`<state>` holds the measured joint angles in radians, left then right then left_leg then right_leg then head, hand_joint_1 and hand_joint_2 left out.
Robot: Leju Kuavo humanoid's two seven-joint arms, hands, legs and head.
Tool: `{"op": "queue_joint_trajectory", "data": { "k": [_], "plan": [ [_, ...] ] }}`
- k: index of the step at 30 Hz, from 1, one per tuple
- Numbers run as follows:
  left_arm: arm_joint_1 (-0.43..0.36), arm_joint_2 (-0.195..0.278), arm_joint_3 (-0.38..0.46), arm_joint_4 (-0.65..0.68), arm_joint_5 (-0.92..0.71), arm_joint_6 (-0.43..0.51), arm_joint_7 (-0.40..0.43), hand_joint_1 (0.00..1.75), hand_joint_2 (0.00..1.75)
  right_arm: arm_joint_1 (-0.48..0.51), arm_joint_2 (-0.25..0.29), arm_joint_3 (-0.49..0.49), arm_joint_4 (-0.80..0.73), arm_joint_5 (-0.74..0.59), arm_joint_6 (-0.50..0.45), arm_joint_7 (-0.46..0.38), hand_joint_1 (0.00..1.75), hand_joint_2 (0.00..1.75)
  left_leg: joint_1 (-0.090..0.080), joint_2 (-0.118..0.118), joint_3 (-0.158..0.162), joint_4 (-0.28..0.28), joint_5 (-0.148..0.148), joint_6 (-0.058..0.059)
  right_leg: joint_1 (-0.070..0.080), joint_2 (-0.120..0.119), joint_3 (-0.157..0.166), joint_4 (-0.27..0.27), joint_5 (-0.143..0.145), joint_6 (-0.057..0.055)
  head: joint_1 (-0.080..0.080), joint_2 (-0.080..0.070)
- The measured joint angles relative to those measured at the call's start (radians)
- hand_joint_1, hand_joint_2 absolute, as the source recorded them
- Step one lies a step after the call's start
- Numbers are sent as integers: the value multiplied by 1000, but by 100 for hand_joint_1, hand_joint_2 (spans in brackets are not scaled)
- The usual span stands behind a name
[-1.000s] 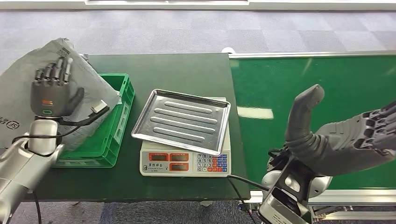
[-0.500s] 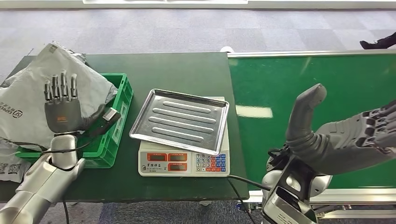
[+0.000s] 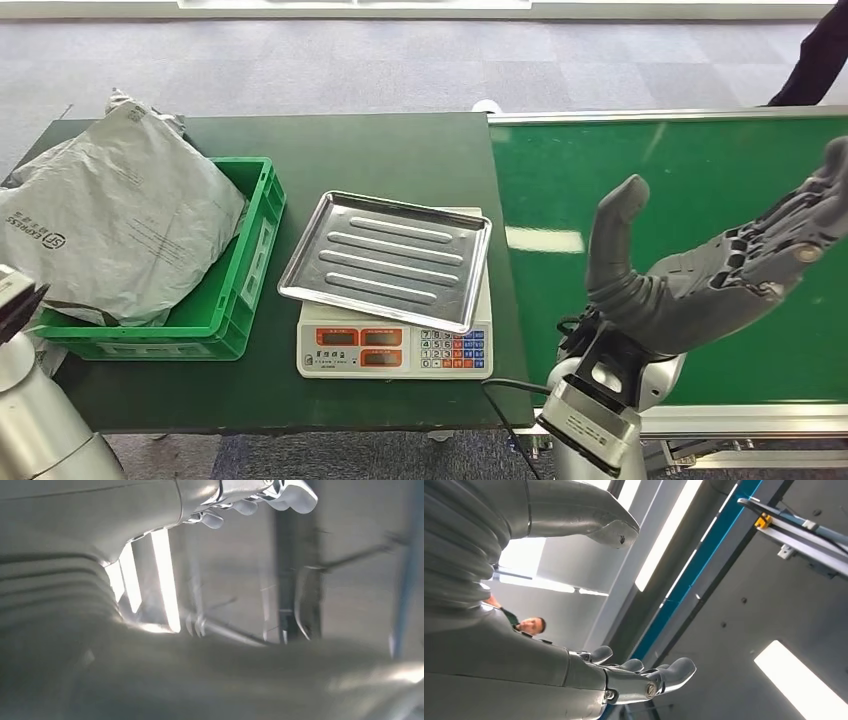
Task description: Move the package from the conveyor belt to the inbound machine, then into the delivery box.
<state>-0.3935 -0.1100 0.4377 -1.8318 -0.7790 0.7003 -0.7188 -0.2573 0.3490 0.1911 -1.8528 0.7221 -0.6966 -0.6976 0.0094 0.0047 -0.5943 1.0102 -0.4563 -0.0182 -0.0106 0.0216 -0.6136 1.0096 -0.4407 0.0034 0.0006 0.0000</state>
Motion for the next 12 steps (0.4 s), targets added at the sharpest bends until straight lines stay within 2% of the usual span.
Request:
{"op": "queue_joint_trajectory", "data": {
  "k": [3, 7, 9, 12],
  "plan": [
    [38, -36, -65, -14, 132, -1, 14, 0, 175, 2, 0, 4, 2, -29, 0, 0, 0, 175, 0, -3, 0, 0, 0, 0, 0, -3, 2, 0, 0, 0, 0, 0],
    [64, -59, -119, -22, 163, -1, 16, 0, 175, 2, 0, 6, 5, -41, 0, 0, 0, 175, 0, -4, 0, 0, 1, 0, 0, -4, 2, 0, 0, 0, 0, 0],
    [79, -60, -159, -14, 233, -8, 16, 0, 175, 5, -2, 15, 9, -78, 0, 0, 0, 175, 0, -4, 1, 0, 1, 0, 0, -4, 2, 0, 0, 0, 0, 0],
    [115, -43, -268, 10, 407, -102, 21, 0, 175, 24, -15, 52, 23, -197, 7, -1, 0, 175, 0, -4, 1, 0, 0, 0, 0, -4, 3, 0, -1, 0, 0, 0]
  ]
}}
